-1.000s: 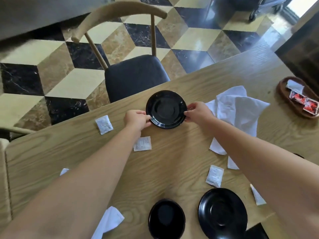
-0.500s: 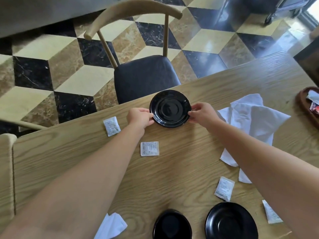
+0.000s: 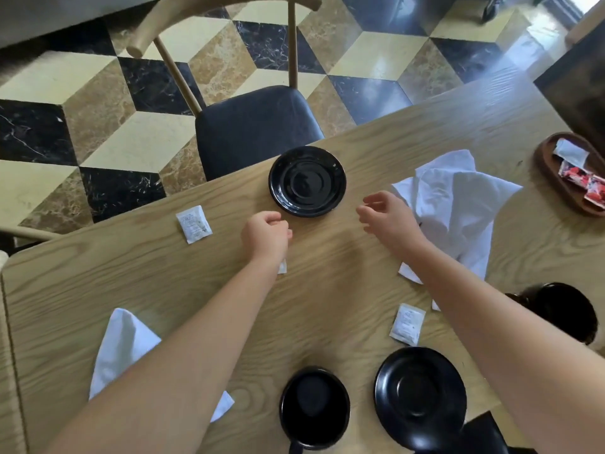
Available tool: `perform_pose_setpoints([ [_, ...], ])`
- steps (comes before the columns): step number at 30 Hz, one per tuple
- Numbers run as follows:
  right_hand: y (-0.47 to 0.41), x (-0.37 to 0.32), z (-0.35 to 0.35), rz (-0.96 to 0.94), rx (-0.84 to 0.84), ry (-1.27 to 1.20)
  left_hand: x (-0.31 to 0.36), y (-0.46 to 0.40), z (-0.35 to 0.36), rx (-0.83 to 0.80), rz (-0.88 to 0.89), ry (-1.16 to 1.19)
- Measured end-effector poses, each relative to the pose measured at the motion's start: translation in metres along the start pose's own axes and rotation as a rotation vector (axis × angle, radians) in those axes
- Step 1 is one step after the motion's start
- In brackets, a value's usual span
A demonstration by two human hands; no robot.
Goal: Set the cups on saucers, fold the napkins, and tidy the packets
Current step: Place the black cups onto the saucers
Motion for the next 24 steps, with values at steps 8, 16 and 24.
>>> perform_pose_setpoints([
  [8,0.179,0.145,-0.02,0.184,0.081,0.321,-0.088,0.139,0.102,-0.687,0.087,-0.73],
  [16,0.212,0.203,-0.013,0.187,0.006,0.162,-0.099,0.166,0.119,-0.703,0.115,-0.985],
  [24,0.219,0.202,-0.011,0.179,0.041,0.217,-0.1,0.173,0.114,-0.662,0.162,-0.948],
])
Point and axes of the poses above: each hand's wrist, its own y-axis away from the middle knuckle, its own z-axis out of the palm, x = y × z, the point moved 2 cm from there along -y, towards the middle knuckle, and after that the axes turned 14 degrees about -x, right-handed, at the moved point
